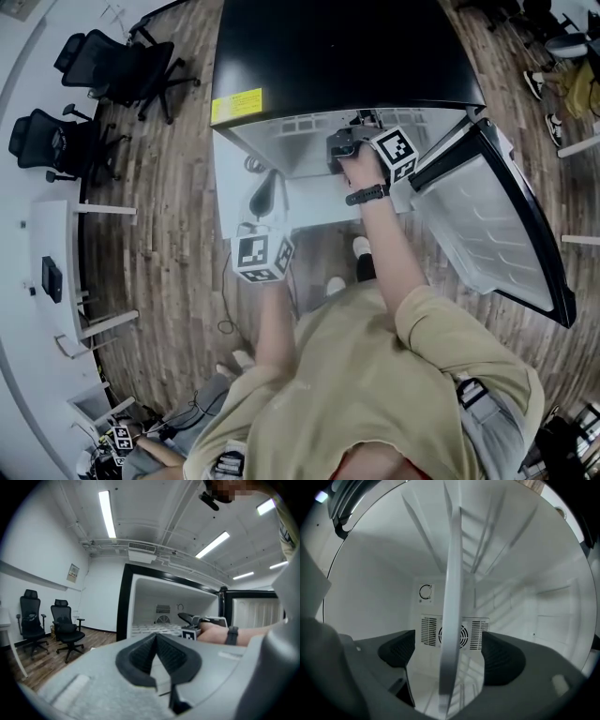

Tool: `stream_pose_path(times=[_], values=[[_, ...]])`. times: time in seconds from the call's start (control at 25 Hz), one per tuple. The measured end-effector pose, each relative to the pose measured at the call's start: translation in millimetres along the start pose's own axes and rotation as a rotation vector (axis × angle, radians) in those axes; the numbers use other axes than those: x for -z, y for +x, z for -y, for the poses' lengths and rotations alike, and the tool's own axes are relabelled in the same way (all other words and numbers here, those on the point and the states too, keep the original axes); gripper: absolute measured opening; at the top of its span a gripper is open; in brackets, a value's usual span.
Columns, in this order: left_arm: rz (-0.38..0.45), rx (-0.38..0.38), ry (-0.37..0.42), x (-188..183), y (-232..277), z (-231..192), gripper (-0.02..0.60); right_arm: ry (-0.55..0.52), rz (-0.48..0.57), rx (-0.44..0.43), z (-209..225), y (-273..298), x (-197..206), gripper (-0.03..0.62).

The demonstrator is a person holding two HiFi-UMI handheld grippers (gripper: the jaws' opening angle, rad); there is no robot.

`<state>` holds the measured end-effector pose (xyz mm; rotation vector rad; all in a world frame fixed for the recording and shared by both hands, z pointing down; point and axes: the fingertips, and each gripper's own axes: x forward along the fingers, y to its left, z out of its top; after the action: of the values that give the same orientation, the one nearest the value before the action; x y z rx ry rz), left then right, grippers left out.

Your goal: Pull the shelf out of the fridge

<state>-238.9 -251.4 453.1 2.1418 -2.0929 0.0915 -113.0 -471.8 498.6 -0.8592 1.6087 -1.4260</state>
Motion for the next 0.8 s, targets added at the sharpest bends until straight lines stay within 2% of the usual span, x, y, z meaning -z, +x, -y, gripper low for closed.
stream_pose_path(times=[0.4,0.6,0.72,0.8], values=[[-0.015,0.021,0.002,6,8,4,0.000,0.059,0.044,0.033,9,18,-7,0.359],[-0.014,0.017,0.002,7,7,1,0.000,0.056,0.086,0.023,9,19,-14,0.230],[-0.016,0.012,-0.003,8,4,-2,0.000,0.056,0.102,0.021,8,18,-15,0.098],[-0.016,0.011,-0.008,9,2,-2,0.000,0.057,0.099,0.025,9,18,-15,0.089]])
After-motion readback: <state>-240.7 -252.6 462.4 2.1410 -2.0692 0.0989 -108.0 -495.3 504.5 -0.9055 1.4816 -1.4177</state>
